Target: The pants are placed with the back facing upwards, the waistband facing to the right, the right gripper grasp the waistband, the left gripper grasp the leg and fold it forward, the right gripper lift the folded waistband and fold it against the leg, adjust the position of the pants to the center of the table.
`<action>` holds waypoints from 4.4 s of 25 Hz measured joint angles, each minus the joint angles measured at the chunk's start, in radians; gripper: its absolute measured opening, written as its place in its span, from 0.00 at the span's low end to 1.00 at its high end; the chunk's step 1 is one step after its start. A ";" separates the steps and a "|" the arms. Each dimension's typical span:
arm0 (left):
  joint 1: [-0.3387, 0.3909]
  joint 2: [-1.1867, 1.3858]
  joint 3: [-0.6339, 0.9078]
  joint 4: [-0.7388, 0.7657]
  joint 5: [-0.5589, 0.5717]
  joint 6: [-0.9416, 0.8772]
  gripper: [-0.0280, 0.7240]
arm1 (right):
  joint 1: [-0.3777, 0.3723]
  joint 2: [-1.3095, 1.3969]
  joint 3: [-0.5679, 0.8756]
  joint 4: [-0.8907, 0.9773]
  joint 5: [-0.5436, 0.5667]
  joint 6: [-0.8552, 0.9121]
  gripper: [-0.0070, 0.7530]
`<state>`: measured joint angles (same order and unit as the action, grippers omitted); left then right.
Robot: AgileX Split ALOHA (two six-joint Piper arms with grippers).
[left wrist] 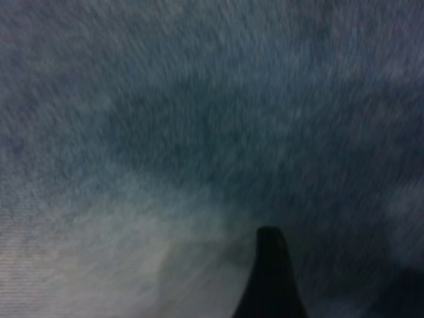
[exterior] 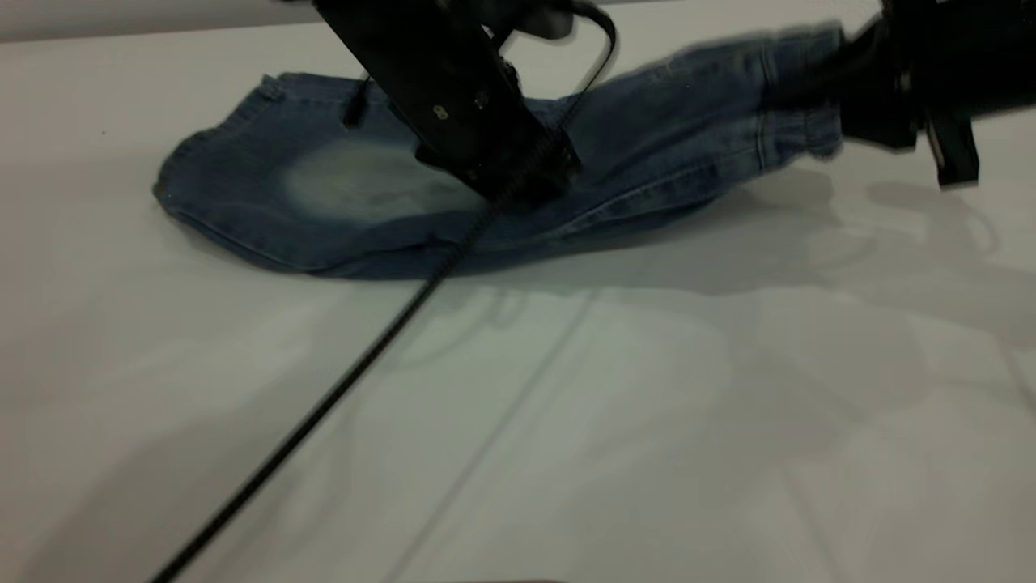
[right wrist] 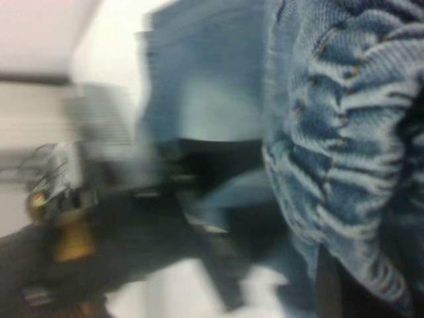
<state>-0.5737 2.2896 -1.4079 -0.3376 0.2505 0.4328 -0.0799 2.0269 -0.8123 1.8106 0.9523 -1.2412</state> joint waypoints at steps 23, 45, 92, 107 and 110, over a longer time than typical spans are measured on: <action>-0.008 -0.040 -0.003 -0.003 0.073 0.002 0.71 | 0.000 -0.205 -0.004 -0.081 0.160 -0.055 0.10; 0.155 -0.259 0.002 0.026 0.181 0.002 0.70 | 0.005 -0.215 -0.065 -0.128 0.177 -0.055 0.10; 0.270 -0.753 0.008 -0.079 0.558 0.002 0.70 | 0.705 0.165 -0.700 -0.857 -0.378 0.618 0.72; 0.270 -0.753 0.008 -0.081 0.579 0.002 0.70 | 0.734 0.348 -1.113 -1.508 -0.076 1.771 0.71; 0.270 -0.753 0.008 -0.082 0.584 0.002 0.70 | 0.734 0.398 -1.117 -1.452 -0.094 1.817 0.71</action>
<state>-0.3037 1.5370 -1.3996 -0.4196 0.8344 0.4352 0.6544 2.4248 -1.9296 0.3589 0.8583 0.5758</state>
